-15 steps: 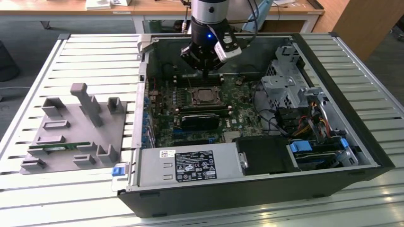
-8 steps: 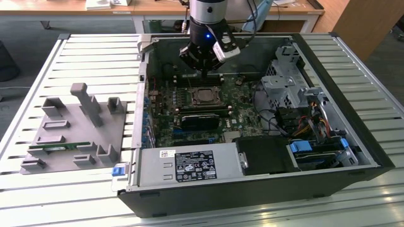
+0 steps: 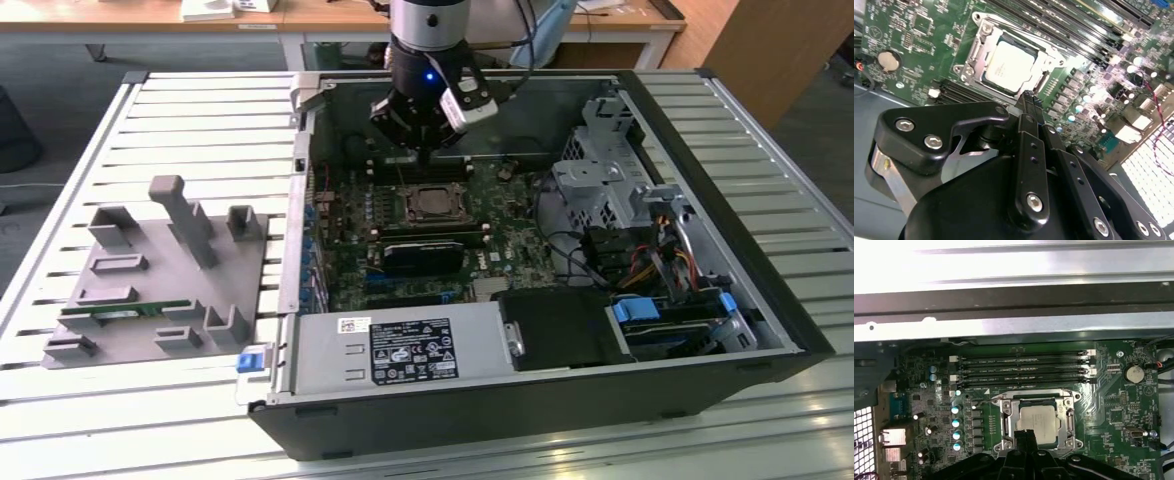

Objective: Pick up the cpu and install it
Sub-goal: 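Install the first cpu locking lever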

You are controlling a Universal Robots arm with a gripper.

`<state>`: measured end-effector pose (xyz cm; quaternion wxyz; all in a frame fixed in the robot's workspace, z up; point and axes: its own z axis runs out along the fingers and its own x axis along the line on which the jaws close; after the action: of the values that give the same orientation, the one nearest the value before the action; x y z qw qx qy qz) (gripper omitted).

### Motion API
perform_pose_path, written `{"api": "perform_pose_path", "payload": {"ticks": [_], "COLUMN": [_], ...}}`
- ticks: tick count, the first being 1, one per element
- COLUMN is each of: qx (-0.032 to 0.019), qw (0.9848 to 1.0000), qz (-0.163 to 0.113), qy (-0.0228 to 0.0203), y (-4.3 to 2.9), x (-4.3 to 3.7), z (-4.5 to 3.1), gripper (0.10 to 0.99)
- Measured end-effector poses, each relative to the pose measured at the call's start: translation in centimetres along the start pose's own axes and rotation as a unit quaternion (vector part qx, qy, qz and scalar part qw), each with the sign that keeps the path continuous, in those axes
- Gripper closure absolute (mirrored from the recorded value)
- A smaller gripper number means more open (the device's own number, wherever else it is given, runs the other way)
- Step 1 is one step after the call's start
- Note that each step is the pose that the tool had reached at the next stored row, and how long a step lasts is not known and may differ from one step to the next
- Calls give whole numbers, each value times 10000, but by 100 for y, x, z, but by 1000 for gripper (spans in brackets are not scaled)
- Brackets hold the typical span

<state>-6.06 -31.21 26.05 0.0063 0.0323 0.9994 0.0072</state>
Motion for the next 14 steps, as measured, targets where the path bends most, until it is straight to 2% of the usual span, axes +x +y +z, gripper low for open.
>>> {"api": "perform_pose_path", "payload": {"ticks": [5,14], "qx": [-1,-1], "qw": [10000,10000], "qz": [-4,-4], "qy": [-1,-11], "y": [-5,-8], "x": [84,133], "z": [2,4], "gripper": [980,980]}}
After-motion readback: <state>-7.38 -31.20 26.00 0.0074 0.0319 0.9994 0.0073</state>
